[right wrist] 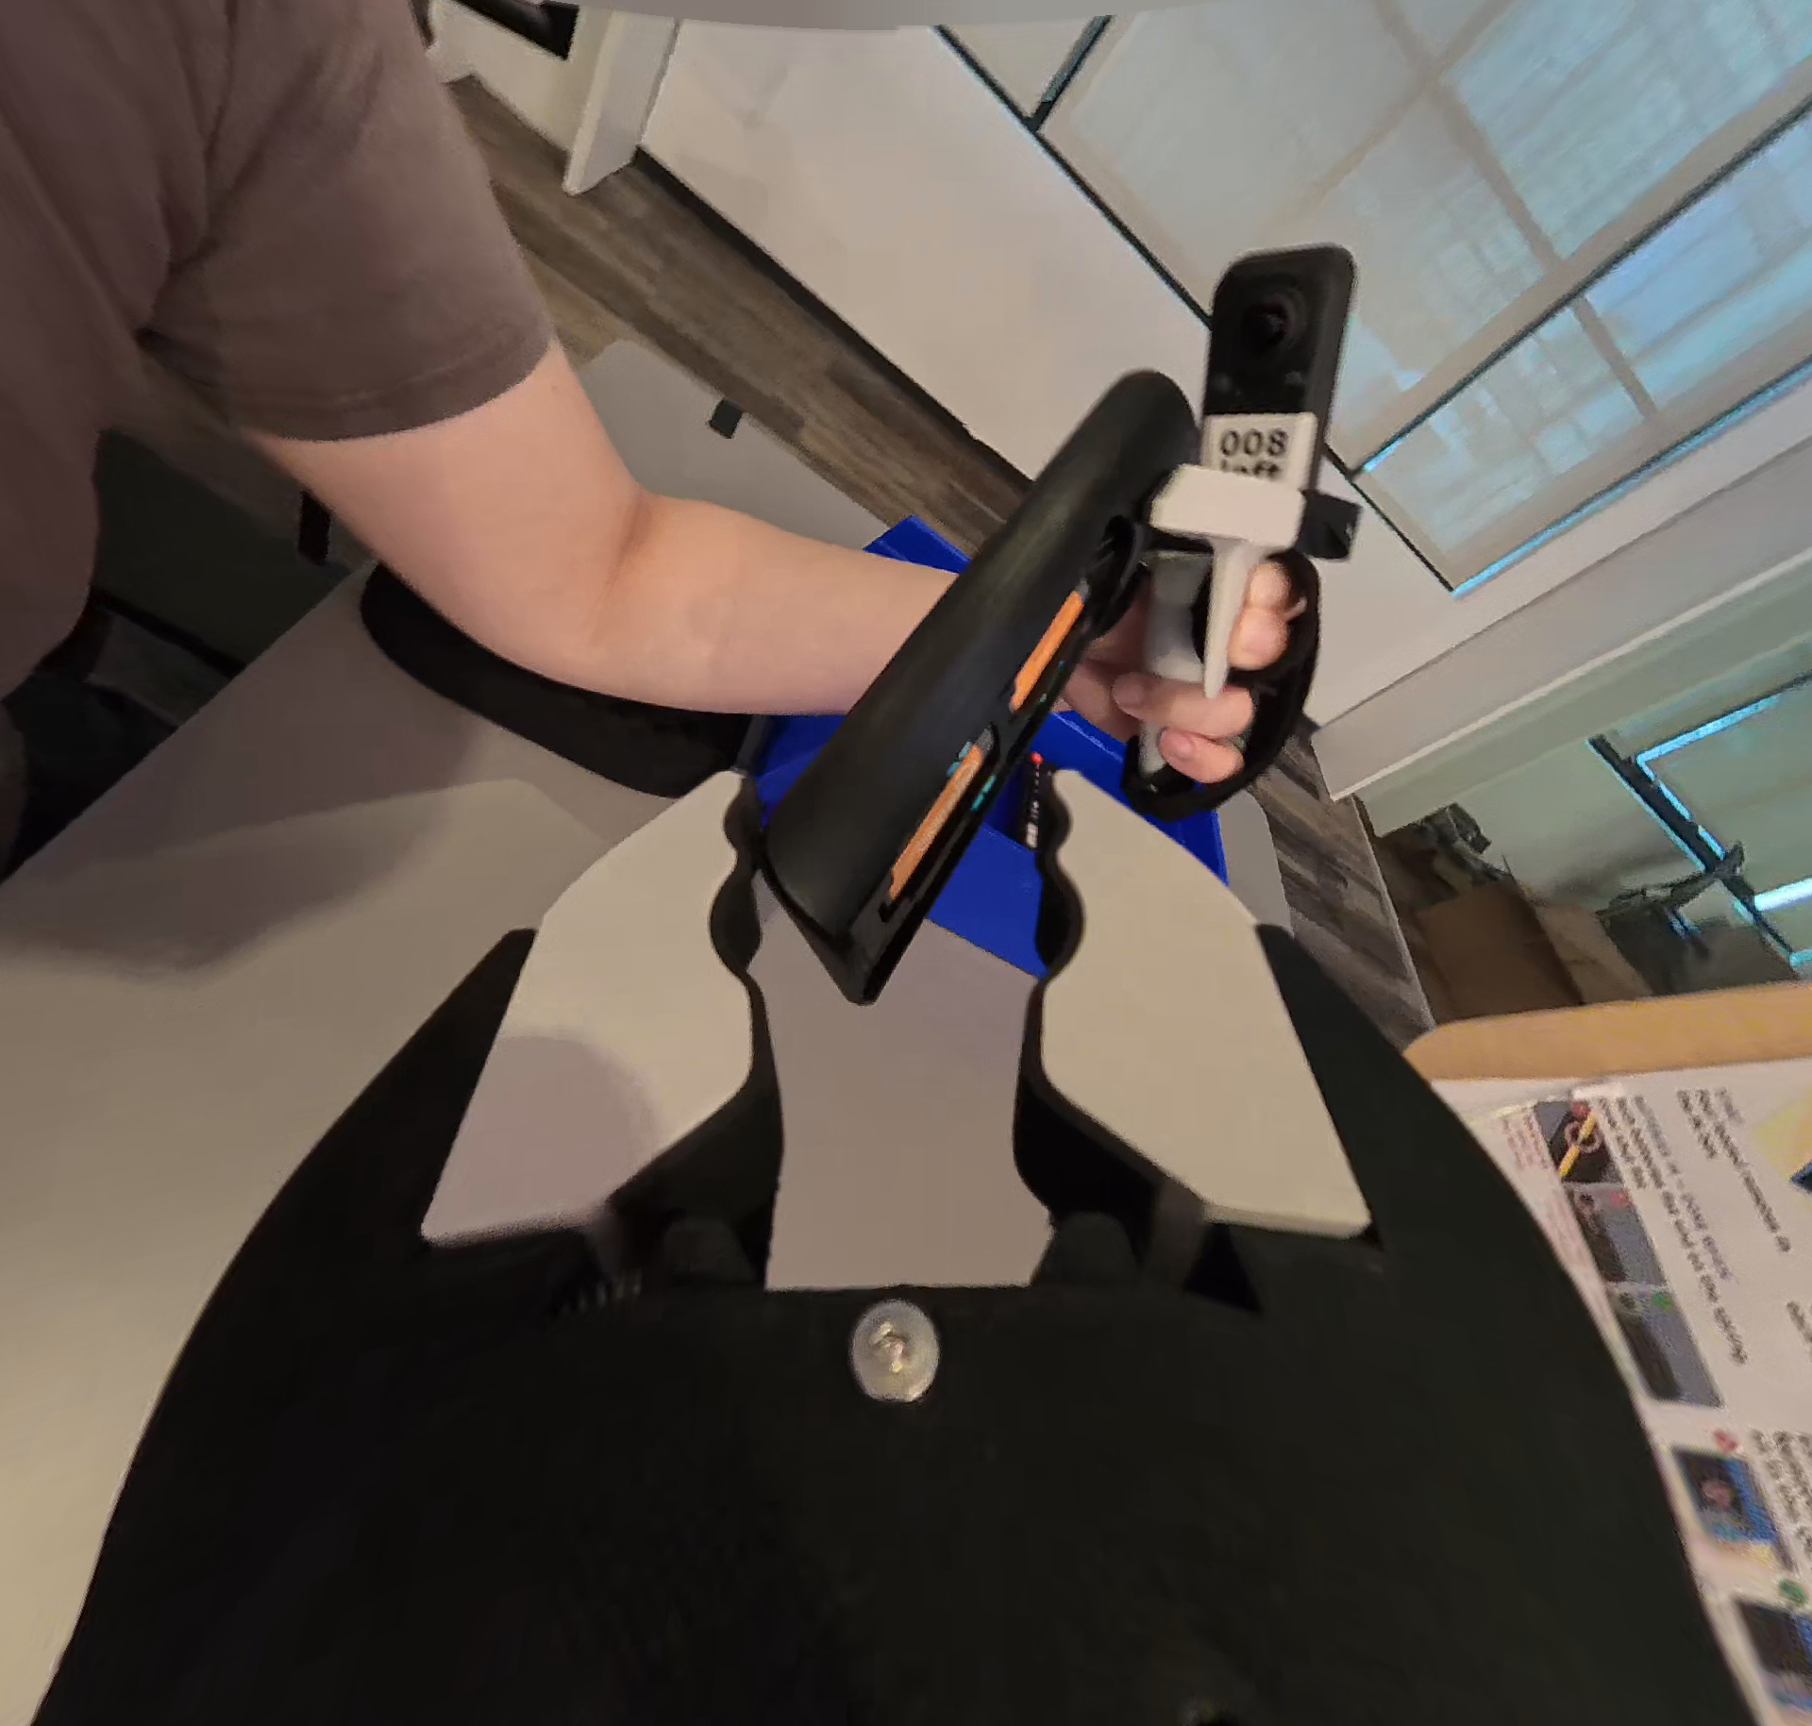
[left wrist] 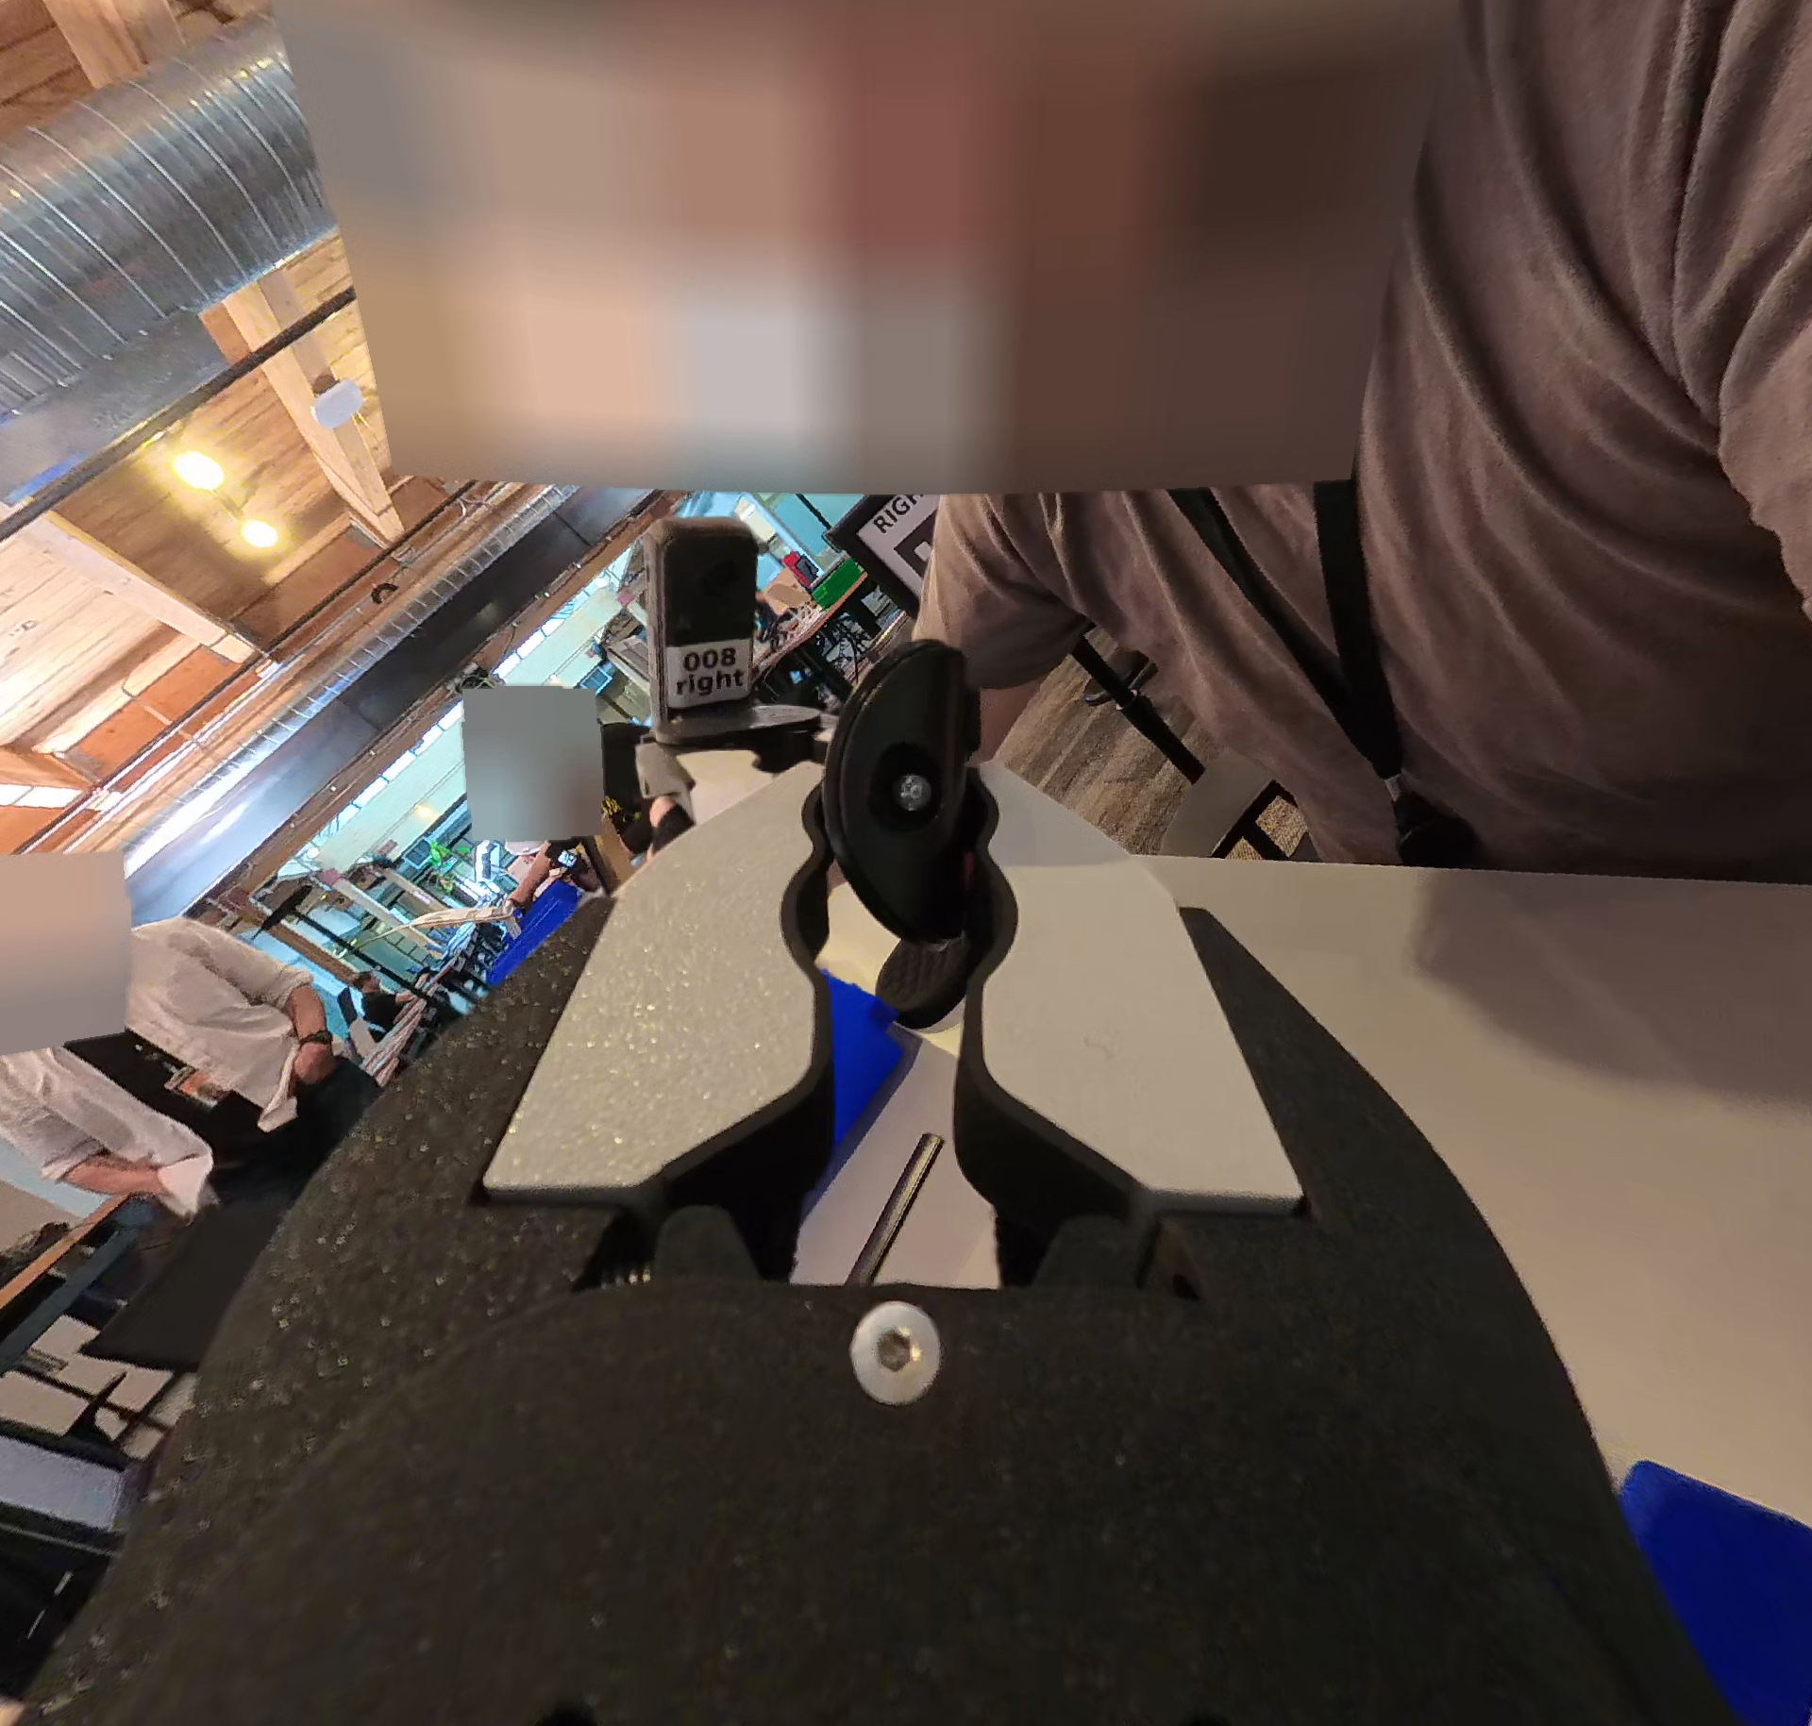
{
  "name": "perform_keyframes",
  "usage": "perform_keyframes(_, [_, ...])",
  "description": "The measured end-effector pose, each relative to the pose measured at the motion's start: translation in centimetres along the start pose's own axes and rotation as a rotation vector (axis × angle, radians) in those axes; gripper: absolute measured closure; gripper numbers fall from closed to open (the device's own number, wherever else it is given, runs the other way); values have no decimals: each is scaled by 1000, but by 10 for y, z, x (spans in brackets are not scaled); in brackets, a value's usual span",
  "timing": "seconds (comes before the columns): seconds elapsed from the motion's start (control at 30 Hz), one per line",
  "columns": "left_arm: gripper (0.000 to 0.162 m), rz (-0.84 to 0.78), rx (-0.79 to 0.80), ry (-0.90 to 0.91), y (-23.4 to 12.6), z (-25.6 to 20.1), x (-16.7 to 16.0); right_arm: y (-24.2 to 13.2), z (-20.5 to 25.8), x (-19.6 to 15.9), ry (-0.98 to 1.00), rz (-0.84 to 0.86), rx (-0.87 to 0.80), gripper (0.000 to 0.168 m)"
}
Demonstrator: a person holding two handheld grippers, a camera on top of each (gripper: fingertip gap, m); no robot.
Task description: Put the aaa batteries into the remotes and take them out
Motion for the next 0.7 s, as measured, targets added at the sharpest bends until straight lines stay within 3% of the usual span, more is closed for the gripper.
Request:
perform_keyframes(0.07, [138, 10, 6, -10, 1, 2, -2, -3, -2, -8, 59, -23, -38, 103])
perform_keyframes(0.23, [138, 35, 35, -30, 0, 6, -9, -7, 3, -21, 134, -49, -156, 102])
perform_keyframes(0.37, [138, 106, 51, -43, 3, 9, -16, -8, 1, -29, 68, 55, -321, 103])
perform_keyframes(0.53, [139, 147, 64, -73, 10, 15, -28, 10, -2, -50, 8, 231, -372, 108])
perform_keyframes(0.6, [139, 144, 67, -85, 11, 16, -32, 14, -5, -60, 3, 261, -398, 117])
perform_keyframes(0.67, [139, 145, 69, -103, 12, 18, -35, 14, -7, -67, 11, 266, -412, 142])
perform_keyframes(0.7, [138, 162, 86, -115, 11, 19, -38, 12, -9, -70, 24, 278, -423, 143])
Point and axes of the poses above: each gripper's, where its closed fingertips meet, y out along the fingers, x out of its top, z = x × y across the jaws, the point moved 5 cm from there along -y, back along the fingers, and after that the axes turned 1 degree about x, right-handed, at the moved point
